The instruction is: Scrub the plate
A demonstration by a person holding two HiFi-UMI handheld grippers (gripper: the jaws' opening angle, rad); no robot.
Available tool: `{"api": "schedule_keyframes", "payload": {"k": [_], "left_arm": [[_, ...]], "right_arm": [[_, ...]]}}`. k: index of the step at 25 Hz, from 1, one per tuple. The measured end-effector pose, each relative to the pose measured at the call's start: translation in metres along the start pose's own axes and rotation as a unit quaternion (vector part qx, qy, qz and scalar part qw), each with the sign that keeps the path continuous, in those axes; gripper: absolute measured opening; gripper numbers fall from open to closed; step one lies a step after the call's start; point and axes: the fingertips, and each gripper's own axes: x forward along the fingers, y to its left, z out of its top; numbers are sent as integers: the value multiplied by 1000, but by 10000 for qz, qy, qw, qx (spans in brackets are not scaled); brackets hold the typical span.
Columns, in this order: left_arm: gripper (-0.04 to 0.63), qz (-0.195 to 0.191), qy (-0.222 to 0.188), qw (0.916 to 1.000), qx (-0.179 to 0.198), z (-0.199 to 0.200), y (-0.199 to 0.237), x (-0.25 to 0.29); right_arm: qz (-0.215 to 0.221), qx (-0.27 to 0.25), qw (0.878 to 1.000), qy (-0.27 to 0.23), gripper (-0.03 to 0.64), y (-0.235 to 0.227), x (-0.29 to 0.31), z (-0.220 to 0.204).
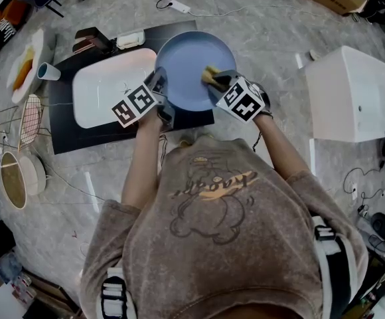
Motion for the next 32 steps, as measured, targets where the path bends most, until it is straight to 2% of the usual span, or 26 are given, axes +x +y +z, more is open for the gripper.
{"api": "schedule_keyframes", "payload": {"k": [9,16,32], "left_arm": [[41,66,5,10000,56,-1,1,0],[41,-71,135,9999,17,-11,-9,1],[41,-467,521,9975,-16,-36,-25,4]], "right_arm": [[647,20,9978,-170,58,50,11,16],[796,-140,9961,-345,58,61,16,44],[507,-149,9976,-456,58,22,21,66]]}}
